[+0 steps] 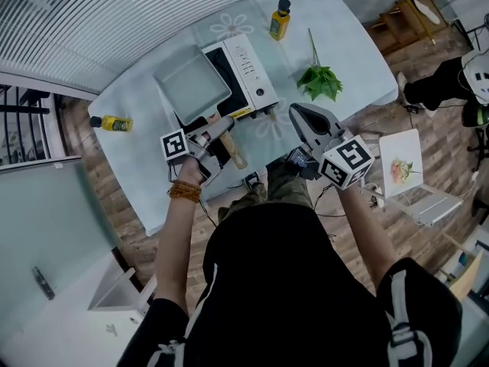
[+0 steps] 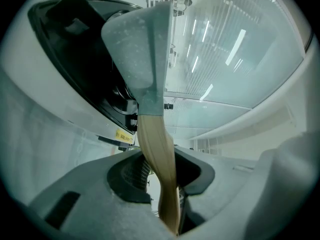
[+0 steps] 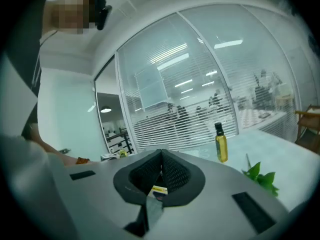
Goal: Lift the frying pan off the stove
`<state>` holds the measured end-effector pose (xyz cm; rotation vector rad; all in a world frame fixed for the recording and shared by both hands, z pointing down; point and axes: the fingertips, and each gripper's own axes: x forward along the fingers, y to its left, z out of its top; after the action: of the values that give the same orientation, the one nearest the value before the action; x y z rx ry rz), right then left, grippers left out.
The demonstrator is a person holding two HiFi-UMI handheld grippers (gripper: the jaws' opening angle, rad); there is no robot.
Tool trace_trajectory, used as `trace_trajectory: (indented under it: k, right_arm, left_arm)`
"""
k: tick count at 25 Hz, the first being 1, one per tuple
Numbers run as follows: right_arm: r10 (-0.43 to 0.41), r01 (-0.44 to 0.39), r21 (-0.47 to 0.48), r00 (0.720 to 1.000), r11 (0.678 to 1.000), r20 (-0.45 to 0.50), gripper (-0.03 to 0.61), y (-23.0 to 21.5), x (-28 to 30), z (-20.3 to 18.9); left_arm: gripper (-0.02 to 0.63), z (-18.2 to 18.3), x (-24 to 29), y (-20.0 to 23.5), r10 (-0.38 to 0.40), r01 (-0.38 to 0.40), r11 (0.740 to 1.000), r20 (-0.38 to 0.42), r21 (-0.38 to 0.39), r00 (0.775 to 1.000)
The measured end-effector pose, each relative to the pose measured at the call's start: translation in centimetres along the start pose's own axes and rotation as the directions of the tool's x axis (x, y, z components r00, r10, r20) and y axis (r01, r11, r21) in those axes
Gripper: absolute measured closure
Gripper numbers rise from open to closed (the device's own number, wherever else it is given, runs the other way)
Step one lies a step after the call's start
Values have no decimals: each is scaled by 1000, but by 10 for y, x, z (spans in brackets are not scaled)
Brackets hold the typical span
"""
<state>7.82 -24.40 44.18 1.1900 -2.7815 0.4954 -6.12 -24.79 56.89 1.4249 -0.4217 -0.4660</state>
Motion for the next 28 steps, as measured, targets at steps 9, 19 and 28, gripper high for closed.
trace_trajectory:
  k: [9,19,28]
  right_arm:
    - [439,-379,271,873,885,-211,576,41,40,-50]
    - [649,-488,439,654,754,-387,461,63,62,-97]
    - [753,-485,598,555,638,-352,379,100,67,-125]
  left_arm:
    - [506,-7,0,6,28,-27,999,-81,18,996]
    - [497,-11,-1,4,65,-54,996,-164,74,984]
    - [497,-11,-3,3,52,-39,996,-166,80,985]
